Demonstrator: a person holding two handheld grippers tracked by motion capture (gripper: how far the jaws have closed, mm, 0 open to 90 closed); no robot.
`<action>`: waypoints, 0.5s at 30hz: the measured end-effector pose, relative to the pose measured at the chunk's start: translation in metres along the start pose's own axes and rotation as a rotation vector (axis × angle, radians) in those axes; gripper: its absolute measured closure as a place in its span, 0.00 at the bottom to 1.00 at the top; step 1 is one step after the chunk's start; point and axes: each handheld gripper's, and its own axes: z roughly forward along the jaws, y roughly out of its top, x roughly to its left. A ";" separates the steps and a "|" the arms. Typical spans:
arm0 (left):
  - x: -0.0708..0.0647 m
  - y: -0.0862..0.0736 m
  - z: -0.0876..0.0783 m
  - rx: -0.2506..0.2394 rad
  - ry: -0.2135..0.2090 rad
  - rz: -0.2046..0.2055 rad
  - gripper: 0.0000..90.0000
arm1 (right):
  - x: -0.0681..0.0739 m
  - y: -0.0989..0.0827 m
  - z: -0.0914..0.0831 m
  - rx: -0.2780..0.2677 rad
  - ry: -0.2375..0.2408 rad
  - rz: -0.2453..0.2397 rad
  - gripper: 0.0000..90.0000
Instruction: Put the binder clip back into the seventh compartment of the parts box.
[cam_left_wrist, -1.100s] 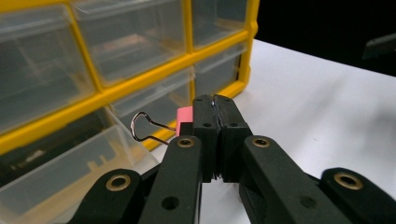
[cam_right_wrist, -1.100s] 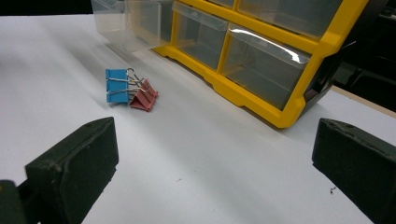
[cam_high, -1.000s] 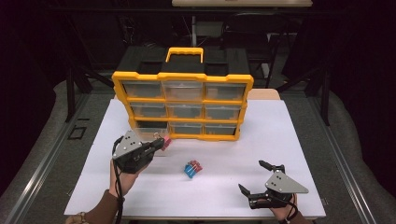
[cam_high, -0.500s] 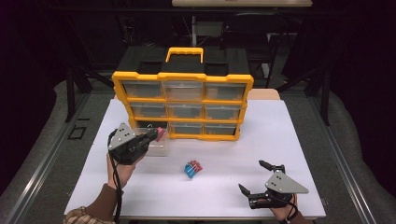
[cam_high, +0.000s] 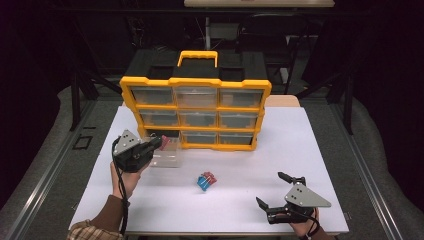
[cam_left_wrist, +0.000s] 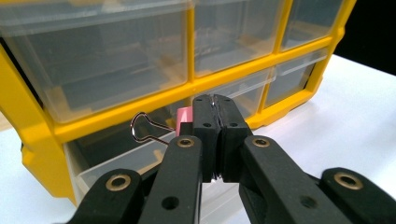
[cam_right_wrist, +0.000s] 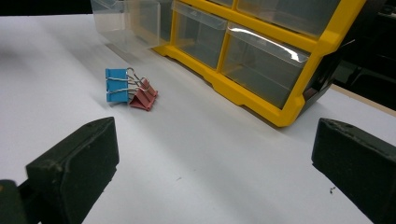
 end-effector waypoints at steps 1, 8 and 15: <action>0.000 0.000 0.000 0.000 0.000 0.000 0.98 | 0.000 0.000 0.001 0.002 0.000 -0.004 0.00; 0.001 -0.007 0.008 0.040 0.018 -0.005 0.97 | 0.000 -0.001 0.002 0.010 0.009 -0.005 0.00; -0.002 -0.009 0.012 0.084 0.016 -0.010 0.40 | 0.000 -0.001 0.002 0.016 0.012 -0.006 0.00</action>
